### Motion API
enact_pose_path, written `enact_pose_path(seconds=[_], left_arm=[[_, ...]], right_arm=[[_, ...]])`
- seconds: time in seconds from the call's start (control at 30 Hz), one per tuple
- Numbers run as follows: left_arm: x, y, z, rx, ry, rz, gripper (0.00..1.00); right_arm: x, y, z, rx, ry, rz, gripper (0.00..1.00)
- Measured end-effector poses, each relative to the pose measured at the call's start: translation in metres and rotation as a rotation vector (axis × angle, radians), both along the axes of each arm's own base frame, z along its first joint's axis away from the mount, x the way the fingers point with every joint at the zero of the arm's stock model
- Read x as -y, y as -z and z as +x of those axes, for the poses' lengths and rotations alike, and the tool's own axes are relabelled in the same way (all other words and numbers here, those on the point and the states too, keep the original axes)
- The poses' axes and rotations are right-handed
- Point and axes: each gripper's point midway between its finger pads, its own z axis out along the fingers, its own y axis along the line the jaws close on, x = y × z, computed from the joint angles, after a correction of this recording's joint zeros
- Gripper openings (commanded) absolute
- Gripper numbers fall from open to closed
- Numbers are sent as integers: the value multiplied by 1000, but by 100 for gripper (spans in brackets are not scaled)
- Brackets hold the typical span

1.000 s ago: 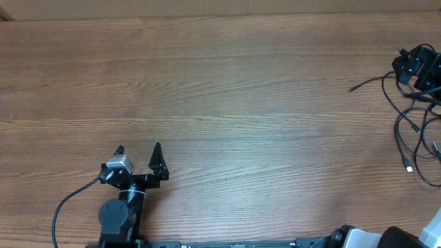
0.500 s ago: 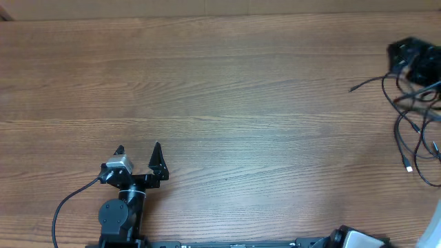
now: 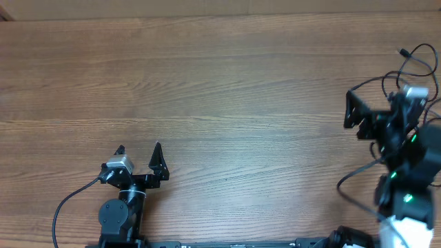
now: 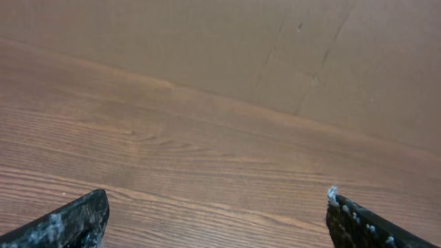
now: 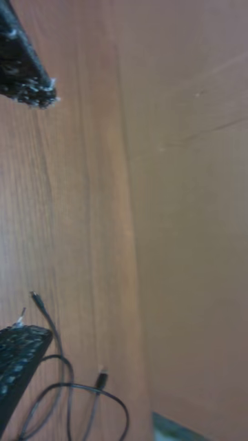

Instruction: Untangle cables

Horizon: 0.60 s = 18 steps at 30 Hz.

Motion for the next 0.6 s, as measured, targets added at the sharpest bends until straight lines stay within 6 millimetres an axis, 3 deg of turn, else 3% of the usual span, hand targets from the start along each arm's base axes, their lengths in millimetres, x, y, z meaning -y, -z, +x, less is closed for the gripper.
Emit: enact_pose_path(seconds=[0.33, 0.43, 0.53, 0.6], left_arm=[[0, 0, 0, -1, 0, 0, 100], [0, 0, 0, -1, 0, 0, 100], [0, 0, 0, -1, 0, 0, 100], [0, 0, 0, 0, 0, 0, 100]], right_arm=[[-16, 25, -38, 285, -8, 23, 100], [-29, 43, -51, 339, -44, 27, 100], [-34, 64, -55, 279, -54, 54, 100], [-37, 64, -58, 282, -60, 55, 100]])
